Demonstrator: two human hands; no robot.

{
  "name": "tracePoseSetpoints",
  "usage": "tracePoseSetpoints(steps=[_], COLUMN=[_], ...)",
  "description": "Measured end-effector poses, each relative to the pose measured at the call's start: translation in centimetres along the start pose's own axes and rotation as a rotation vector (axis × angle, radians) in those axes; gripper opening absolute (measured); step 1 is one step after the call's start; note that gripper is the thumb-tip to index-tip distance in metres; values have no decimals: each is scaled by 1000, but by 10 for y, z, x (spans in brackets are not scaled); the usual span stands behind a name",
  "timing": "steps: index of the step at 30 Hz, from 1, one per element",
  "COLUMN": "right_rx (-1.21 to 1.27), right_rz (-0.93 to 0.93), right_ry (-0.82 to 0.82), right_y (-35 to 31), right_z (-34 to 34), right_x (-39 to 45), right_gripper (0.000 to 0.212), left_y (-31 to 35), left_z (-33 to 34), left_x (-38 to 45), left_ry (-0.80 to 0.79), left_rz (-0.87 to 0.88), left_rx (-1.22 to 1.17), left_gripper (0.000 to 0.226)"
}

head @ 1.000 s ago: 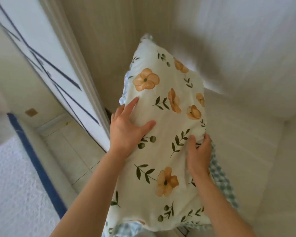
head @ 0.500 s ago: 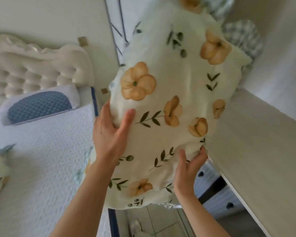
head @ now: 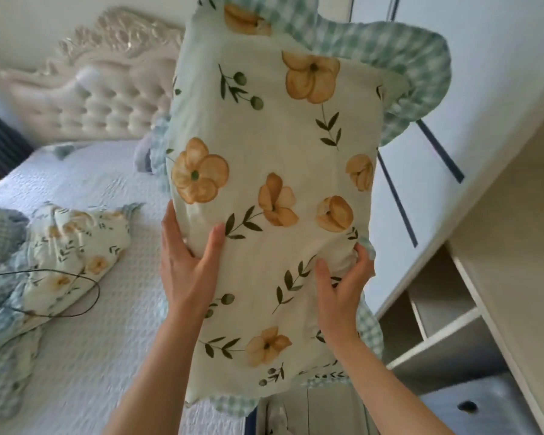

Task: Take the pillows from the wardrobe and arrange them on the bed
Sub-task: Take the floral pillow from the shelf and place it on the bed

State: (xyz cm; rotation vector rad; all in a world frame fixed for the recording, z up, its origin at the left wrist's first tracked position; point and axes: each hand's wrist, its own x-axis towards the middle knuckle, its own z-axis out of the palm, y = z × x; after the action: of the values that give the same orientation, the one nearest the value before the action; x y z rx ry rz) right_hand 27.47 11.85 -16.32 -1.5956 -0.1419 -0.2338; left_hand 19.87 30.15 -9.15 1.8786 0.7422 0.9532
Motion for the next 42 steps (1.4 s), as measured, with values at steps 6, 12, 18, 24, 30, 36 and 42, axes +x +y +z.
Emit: tracePoseSetpoints(steps=[6,12,18,24,30,36,42], right_rx=[-87,-139,-231,-307,-319,-328,-325], right_rz=[5,123,419,545,564,583,607], right_ry=[-103,-139,-277,-349,-461,-516,-550], right_y=[12,37,72,122,163,191,206], right_z=[56,103,134,169,208,253,308], right_x=[53,105,170,233,334,434,494], right_gripper=[60,69,107,103,101,99,99], left_y=[-33,-52,-64,-78,-83,-90,-112], left_z=[14,51,106,171,249,321,350], left_x=[55,106,156,207,279,350,433], left_ry=[46,34,-69,-110,-168,-186,-165], left_rz=[-81,-102,-79,-115,-86,-106,-85], left_rx=[30,75,251,398,570,606,604], left_gripper=[86,90,93,96,103,104,97])
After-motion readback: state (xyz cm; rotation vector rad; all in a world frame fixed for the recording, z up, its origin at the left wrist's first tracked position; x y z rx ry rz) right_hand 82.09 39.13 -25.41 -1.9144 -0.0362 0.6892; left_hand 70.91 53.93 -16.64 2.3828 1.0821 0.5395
